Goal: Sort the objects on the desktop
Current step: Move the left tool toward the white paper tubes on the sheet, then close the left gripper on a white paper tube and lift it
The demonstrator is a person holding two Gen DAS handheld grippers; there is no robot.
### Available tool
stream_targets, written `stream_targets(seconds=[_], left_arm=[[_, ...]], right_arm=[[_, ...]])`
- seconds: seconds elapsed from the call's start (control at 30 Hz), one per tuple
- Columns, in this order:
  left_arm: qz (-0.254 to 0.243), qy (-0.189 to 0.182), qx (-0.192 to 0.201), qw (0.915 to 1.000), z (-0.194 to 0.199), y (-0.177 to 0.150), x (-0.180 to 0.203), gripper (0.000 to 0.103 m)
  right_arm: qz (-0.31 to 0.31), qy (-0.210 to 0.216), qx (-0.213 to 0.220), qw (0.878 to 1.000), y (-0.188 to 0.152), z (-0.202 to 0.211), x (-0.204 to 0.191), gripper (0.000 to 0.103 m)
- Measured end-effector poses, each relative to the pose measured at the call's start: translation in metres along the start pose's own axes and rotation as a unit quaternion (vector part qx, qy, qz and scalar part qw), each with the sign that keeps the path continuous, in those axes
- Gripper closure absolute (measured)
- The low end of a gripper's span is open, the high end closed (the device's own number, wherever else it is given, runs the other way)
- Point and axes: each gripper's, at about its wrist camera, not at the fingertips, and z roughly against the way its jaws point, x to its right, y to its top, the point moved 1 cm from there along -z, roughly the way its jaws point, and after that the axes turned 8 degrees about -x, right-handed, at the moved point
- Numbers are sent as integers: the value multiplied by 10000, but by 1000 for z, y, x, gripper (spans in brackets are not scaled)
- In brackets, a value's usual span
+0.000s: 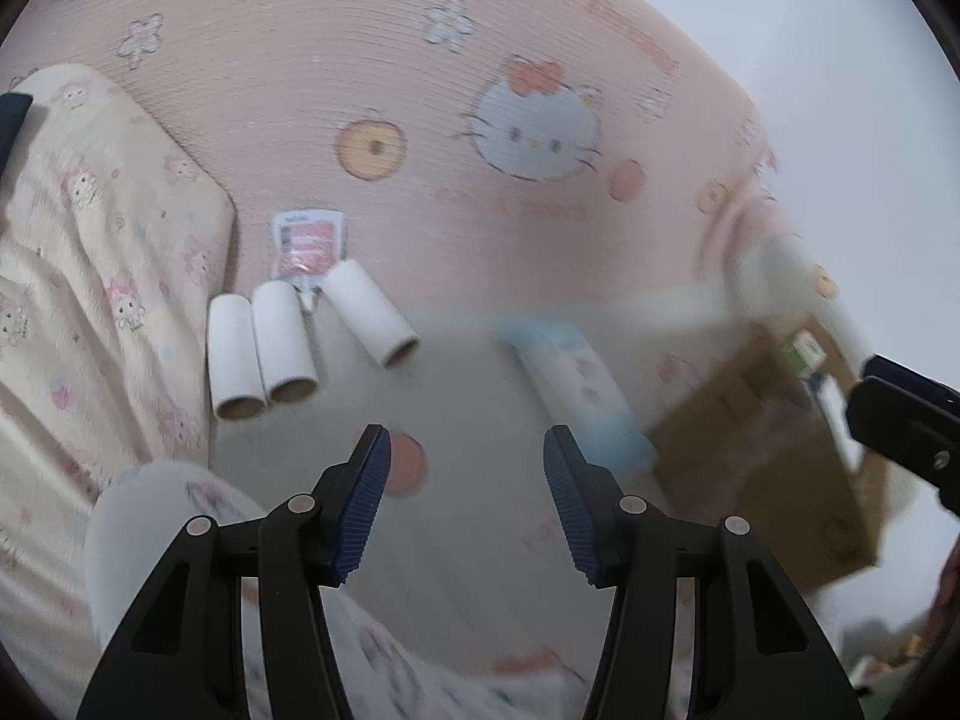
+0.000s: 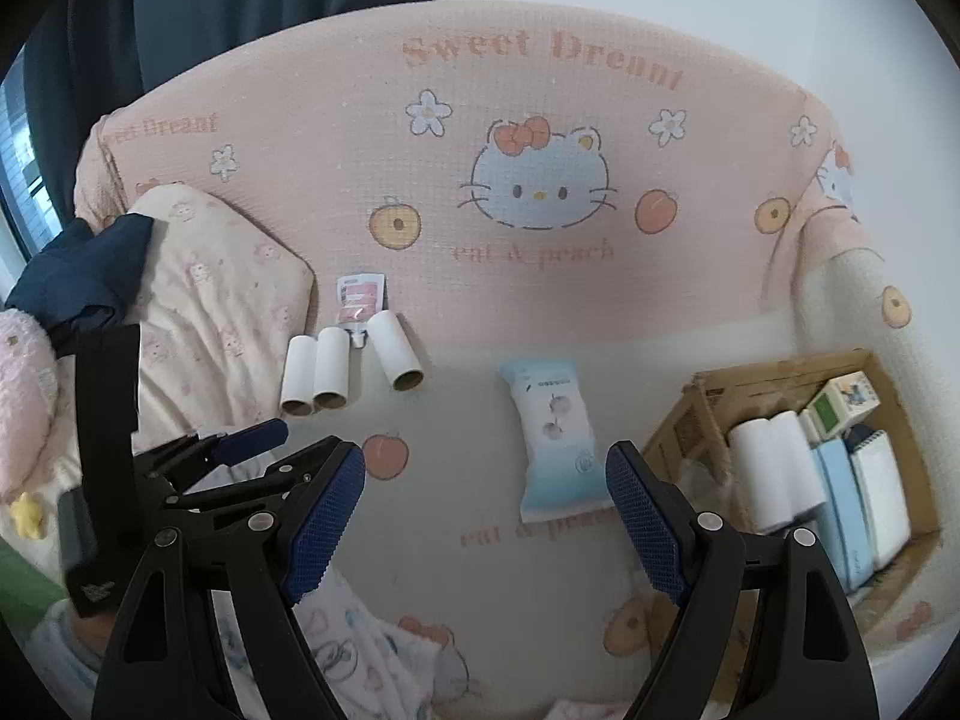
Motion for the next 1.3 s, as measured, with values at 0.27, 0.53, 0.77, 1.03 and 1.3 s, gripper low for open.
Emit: stream_targets(seconds=[0.27, 0.53, 0.77, 1.03, 1.3], left_arm=[[514, -418, -485, 9966, -54, 13, -43, 46], [676, -347, -82, 9971, -74, 46, -59, 45], [1714, -918, -115, 9809, -98, 70, -100, 45], [2055, -1726, -466, 9622, -133, 84, -107, 45], [2559, -2011, -716, 9428, -166, 88, -113, 46]], right_arm=[[119, 238, -368, 9990, -8, -73, 1, 22], [243, 373, -330, 9985, 12, -137, -2, 22], [82, 607, -609, 9963, 31, -193, -2, 22], [646, 633, -442, 9949, 57, -233, -33, 22], [744, 980, -576, 9907, 59, -268, -41, 22]])
